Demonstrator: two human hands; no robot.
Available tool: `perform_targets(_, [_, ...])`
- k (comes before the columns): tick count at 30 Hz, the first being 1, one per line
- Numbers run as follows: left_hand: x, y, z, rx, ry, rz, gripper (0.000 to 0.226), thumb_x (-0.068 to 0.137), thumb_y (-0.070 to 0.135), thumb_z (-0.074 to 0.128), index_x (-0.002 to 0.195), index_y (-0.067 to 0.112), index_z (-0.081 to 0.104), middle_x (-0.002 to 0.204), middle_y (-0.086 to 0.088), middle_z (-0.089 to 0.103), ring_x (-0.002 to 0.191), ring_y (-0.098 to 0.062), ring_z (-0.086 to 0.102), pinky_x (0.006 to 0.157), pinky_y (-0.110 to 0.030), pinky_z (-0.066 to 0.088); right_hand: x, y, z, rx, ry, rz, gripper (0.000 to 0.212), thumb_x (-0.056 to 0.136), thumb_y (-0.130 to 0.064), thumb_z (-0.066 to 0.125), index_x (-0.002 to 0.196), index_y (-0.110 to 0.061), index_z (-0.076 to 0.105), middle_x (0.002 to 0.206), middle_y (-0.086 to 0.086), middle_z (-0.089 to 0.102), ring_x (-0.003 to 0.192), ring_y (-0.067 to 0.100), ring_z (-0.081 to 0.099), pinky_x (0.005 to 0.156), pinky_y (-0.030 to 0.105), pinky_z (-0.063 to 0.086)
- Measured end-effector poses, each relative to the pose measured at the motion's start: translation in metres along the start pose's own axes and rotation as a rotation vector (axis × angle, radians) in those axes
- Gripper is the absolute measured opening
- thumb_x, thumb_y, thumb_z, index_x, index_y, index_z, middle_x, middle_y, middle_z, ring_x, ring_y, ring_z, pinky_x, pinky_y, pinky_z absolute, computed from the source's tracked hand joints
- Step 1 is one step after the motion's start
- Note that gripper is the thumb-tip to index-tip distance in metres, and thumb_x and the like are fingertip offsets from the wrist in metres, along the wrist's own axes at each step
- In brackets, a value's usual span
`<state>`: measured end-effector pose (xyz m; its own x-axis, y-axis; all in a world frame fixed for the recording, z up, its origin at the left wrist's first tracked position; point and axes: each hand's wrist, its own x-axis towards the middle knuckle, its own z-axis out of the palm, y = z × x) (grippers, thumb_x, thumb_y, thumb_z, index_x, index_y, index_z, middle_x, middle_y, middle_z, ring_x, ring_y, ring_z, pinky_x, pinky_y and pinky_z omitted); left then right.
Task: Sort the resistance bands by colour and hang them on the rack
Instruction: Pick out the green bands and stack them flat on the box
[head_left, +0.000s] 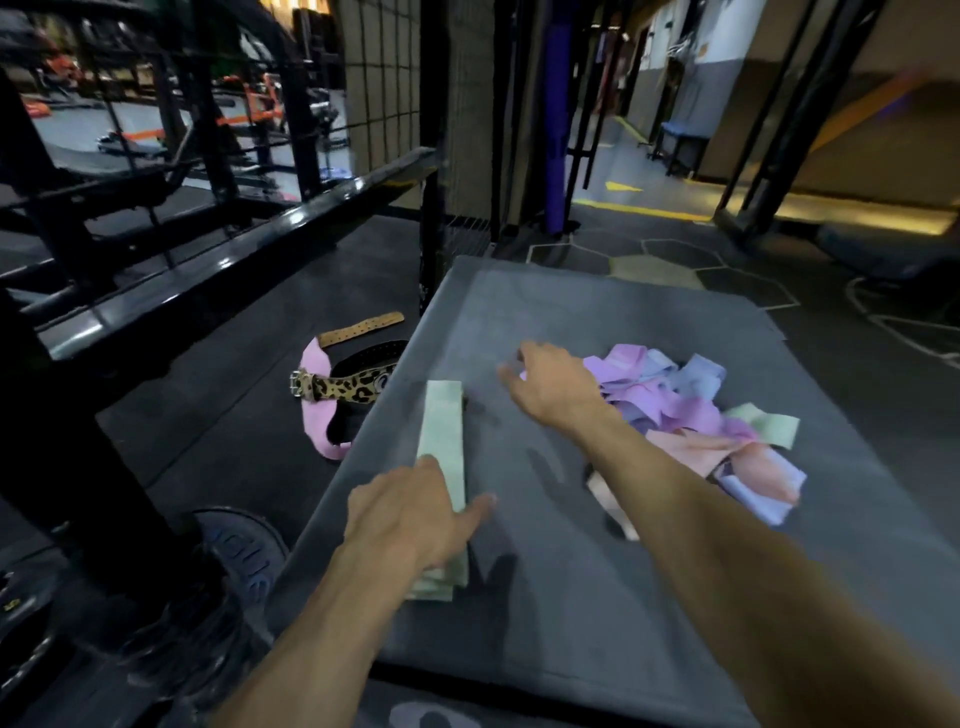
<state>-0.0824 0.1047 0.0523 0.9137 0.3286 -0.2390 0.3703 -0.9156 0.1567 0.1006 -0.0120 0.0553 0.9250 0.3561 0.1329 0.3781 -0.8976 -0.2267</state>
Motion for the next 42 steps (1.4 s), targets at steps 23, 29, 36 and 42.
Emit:
perform_targets(23, [0.011,0.030,0.038,-0.065,0.122,-0.140,0.075,0.083,0.053,0.069,0.134,0.010,0.034,0.134,-0.006,0.033,0.123,-0.037,0.044,0.083,-0.041,0.042,-0.136,0.213,-0.044,-0.021,0.032,0.313,0.013,0.087,-0.031,0.059,0.087,-0.020,0.065,0.082,0.002,0.059,0.075,0.031,0.055,0.067,0.033,0.048])
perform_targets(29, [0.011,0.024,0.039,-0.131,0.132,-0.128,0.065,0.085,0.046,0.071,0.127,0.010,0.038,0.130,-0.006,0.036,0.119,-0.034,0.046,0.082,-0.041,0.042,-0.142,0.216,-0.034,-0.166,0.050,0.225,0.015,0.090,-0.031,0.054,0.088,-0.017,0.060,0.093,0.005,0.057,0.073,0.026,0.049,0.063,0.031,0.042])
perform_targets(36, [0.005,0.025,0.039,-0.023,0.203,-0.088,0.069,0.082,0.059,0.065,0.127,0.013,0.039,0.130,-0.005,0.037,0.123,-0.030,0.041,0.092,-0.044,0.044,-0.144,0.216,-0.021,-0.344,-0.036,0.223,0.017,0.090,-0.027,0.056,0.105,-0.024,0.064,0.112,0.004,0.049,0.075,0.025,0.055,0.061,0.030,0.039])
perform_targets(42, [-0.003,0.041,0.036,0.008,0.345,0.070,0.057,0.090,0.051,0.059,0.128,0.012,0.042,0.134,-0.006,0.039,0.122,-0.030,0.042,0.094,-0.041,0.043,-0.151,0.209,-0.030,-0.135,0.183,0.308,0.018,0.097,-0.032,0.050,0.096,-0.018,0.061,0.098,0.006,0.061,0.071,0.031,0.049,0.063,0.032,0.041])
